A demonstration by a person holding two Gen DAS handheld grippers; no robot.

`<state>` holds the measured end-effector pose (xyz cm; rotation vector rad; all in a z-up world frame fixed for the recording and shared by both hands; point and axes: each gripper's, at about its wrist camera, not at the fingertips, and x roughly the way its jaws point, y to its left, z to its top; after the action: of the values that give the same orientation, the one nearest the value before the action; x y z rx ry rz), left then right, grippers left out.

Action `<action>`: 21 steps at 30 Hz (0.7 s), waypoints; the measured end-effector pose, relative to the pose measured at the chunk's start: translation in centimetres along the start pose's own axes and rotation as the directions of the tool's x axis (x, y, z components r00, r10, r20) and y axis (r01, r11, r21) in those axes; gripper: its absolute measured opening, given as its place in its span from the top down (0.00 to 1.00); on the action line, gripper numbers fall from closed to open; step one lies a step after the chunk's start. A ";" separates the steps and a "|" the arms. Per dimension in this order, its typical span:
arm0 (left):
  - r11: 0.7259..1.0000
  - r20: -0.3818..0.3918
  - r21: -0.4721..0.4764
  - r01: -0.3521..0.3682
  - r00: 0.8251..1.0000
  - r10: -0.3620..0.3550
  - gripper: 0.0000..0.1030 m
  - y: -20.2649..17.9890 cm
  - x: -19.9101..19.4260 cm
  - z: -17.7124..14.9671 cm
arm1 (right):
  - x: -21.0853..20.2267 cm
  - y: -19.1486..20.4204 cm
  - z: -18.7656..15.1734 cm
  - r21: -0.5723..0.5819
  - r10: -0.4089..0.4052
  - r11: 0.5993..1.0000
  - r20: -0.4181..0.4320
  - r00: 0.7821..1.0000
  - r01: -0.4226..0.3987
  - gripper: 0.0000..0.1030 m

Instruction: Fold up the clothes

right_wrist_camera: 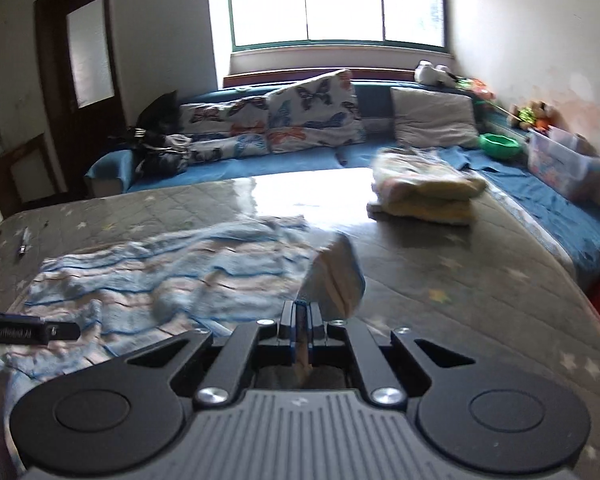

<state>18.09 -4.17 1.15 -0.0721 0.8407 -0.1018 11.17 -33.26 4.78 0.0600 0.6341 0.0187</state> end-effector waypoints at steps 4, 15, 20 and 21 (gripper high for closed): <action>1.000 -0.019 0.024 -0.016 1.000 0.016 0.28 -1.3 1.5 0.4 | -1.0 -2.7 -1.8 0.041 -0.029 0.999 -0.027 0.999 0.030 0.96; 0.996 -0.003 0.080 -0.040 0.999 0.041 0.83 -0.9 1.6 -0.1 | -1.4 -6.1 -5.2 0.126 -0.053 0.990 -0.108 0.993 0.066 0.96; 1.000 0.049 0.017 -0.025 0.999 0.024 0.92 1.0 -1.1 -0.5 | -1.2 -5.8 -6.0 0.136 -0.056 0.988 -0.125 0.991 0.073 0.95; 1.000 0.061 0.003 -0.023 0.998 0.022 0.92 1.4 -1.8 -0.6 | -1.1 -5.9 -6.2 0.139 -0.057 0.987 -0.127 0.990 0.075 0.95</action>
<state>16.56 -2.60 1.97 -0.0615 0.7806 -0.0798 6.57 -38.84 0.12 0.1782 0.7596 -0.0884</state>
